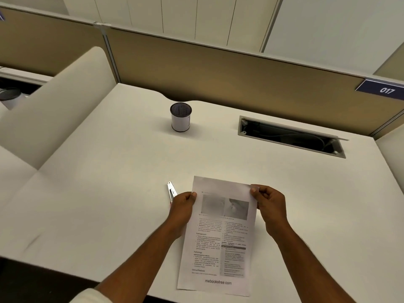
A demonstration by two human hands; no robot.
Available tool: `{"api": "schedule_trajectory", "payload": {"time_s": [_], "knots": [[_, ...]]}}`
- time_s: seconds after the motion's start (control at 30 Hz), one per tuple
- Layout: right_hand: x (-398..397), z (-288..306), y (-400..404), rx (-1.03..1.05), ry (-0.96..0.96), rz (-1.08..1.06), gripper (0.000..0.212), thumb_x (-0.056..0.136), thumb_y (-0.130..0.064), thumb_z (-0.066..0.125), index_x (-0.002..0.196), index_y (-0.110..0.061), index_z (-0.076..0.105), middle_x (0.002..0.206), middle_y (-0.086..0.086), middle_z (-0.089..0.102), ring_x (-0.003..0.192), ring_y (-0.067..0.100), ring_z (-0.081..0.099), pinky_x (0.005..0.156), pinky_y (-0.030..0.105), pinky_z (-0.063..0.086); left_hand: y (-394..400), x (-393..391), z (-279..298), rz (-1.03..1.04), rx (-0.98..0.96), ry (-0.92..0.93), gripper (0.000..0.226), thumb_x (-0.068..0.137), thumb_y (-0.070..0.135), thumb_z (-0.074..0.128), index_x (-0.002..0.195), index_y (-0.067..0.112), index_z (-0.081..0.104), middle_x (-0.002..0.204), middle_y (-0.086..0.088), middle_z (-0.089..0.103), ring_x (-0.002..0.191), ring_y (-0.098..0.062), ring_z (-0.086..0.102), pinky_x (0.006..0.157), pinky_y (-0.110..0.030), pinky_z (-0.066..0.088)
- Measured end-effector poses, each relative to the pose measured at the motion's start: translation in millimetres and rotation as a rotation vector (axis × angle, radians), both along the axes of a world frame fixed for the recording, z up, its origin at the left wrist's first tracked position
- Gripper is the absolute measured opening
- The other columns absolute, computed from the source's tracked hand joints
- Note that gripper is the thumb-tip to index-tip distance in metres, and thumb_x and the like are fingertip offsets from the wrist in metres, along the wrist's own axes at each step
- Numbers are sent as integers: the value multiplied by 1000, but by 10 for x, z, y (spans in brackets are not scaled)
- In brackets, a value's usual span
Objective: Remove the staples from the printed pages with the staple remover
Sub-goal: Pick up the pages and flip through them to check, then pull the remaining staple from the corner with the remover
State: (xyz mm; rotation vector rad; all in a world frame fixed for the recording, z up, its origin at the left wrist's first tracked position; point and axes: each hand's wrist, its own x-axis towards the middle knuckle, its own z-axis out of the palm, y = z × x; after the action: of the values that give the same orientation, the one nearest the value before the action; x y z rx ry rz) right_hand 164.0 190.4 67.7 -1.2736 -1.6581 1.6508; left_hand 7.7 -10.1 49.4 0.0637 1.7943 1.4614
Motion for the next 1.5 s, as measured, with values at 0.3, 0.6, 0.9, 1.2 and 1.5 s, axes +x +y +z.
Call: {"api": "schedule_trajectory", "payload": {"time_s": [0.3,0.6,0.9,1.2,1.5], "knots": [[-48,-52,31,-28,-17,-37,10,94,-12,71,101,-17,76,100,5,78,96,26,73,79,39,60,93,-14,-8,0,-105,119,34,105,29,46,94,9,71,89,-9,77,83,-30,75,79,-47,62],[-399,-45,-145,358,-420,143,39,93,-29,72,130,-21,61,123,-3,67,112,18,63,96,35,51,88,166,-172,27,-219,133,36,105,26,44,85,6,66,83,-11,71,76,-25,68,71,-36,56],[-999,-47,-673,693,-333,745,28,94,-20,67,120,-31,67,118,-12,68,108,7,62,98,30,50,98,382,-338,-26,-310,109,34,105,29,42,83,13,62,73,0,59,68,-14,56,56,-20,39],[-1539,-219,-889,1004,-552,1323,79,81,10,53,137,-46,56,143,-5,42,97,22,52,63,33,38,51,404,-461,2,-267,71,27,105,30,44,95,16,66,92,-1,69,81,-14,64,73,-21,47],[-1728,-264,-891,1226,-423,1313,49,80,2,65,109,-36,74,140,1,47,114,27,49,68,35,46,31,382,-529,-44,-295,104,24,105,31,45,98,17,63,95,3,66,78,-6,60,66,-16,44]]}}
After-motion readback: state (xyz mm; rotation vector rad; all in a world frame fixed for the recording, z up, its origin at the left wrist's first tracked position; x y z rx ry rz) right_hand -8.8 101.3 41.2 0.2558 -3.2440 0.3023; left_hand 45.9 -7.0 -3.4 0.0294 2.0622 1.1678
